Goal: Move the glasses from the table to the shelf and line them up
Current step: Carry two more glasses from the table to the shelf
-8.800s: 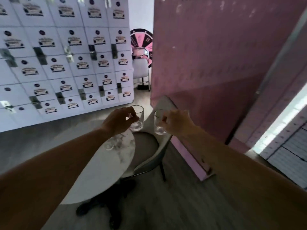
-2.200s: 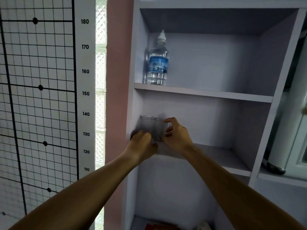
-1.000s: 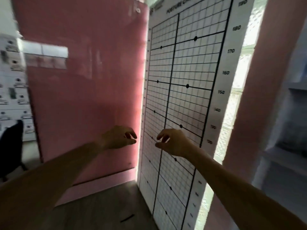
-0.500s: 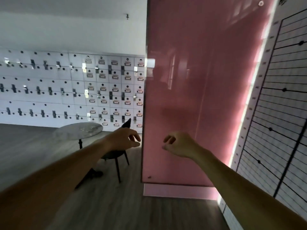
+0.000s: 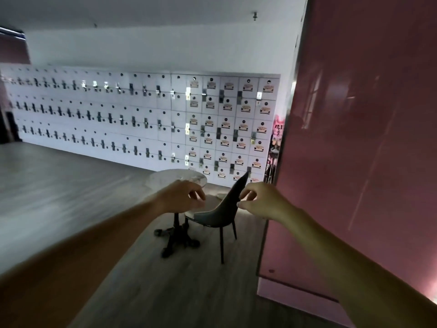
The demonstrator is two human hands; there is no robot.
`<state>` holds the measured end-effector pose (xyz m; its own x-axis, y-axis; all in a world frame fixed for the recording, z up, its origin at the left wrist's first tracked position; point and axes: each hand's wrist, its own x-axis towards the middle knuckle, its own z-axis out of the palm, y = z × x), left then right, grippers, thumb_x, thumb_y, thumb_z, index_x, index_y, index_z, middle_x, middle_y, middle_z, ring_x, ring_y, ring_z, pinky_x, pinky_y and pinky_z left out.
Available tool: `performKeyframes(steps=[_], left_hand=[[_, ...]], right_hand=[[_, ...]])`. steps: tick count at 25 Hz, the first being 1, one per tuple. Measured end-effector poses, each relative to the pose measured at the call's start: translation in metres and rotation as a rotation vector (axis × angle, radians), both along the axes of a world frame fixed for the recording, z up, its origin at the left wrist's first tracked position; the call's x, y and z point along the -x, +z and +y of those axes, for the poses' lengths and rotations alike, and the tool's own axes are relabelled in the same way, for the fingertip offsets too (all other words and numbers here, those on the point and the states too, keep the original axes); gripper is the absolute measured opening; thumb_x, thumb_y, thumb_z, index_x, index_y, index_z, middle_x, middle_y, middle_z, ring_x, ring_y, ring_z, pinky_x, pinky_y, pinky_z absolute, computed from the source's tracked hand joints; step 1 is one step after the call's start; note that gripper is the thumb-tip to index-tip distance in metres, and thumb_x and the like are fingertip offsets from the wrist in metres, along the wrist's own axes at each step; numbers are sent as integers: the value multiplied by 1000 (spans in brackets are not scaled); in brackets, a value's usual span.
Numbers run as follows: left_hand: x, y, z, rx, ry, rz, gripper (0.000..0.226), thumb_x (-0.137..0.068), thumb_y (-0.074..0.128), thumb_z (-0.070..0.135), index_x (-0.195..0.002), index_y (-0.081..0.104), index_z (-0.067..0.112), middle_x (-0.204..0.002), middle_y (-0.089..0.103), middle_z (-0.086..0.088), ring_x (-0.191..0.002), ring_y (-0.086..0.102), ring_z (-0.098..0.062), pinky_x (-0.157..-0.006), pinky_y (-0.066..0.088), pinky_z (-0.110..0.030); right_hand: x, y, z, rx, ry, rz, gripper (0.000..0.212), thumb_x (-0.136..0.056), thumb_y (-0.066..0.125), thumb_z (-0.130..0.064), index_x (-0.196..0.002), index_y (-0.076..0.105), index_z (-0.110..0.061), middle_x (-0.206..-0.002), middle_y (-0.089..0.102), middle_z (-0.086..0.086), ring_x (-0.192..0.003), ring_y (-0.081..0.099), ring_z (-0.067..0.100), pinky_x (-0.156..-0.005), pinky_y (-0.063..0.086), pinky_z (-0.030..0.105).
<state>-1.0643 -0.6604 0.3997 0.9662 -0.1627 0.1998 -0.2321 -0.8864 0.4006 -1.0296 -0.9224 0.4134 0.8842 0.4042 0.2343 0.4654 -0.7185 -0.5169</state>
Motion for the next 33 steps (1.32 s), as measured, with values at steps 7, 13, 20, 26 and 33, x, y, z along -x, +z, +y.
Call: performKeyframes(steps=[7, 13, 20, 26, 33], left_hand=[[-110, -1, 57, -52, 90, 11, 16, -87, 72, 41, -102, 72, 35, -84, 65, 22, -85, 63, -2, -75, 47, -21], [-237, 14, 81, -40, 81, 28, 14, -88, 69, 42, -101, 70, 37, -87, 65, 20, -84, 62, 1, -70, 43, -17], [-346, 1, 121, -11, 146, 36, 20, -85, 72, 41, -105, 70, 35, -78, 64, 22, -75, 62, 4, -63, 39, -12], [-432, -21, 177, 26, 165, 55, 18, -84, 72, 45, -101, 69, 40, -81, 66, 20, -78, 63, 2, -64, 41, -15], [-557, -39, 279, 49, 147, 55, 19, -85, 73, 41, -103, 70, 34, -81, 67, 18, -77, 65, 1, -64, 42, -15]], right_hand=[[-126, -5, 59, -7, 78, 16, 14, -74, 74, -44, -83, 64, -38, -87, 66, -13, -79, 62, 5, -58, 46, 21], [-258, 9, 84, 3, 108, 11, 17, -76, 75, -40, -89, 66, -34, -91, 67, -9, -79, 61, 4, -59, 45, 21], [-380, 8, 116, 29, 143, 10, 17, -76, 76, -40, -87, 64, -35, -82, 63, -13, -77, 60, 3, -60, 44, 22], [-471, -10, 173, 47, 162, 9, 19, -76, 76, -41, -89, 66, -32, -83, 65, -14, -78, 61, 3, -60, 42, 20], [-592, -10, 273, 96, 157, -18, 19, -79, 76, -38, -93, 68, -28, -92, 69, -6, -85, 65, 11, -63, 44, 20]])
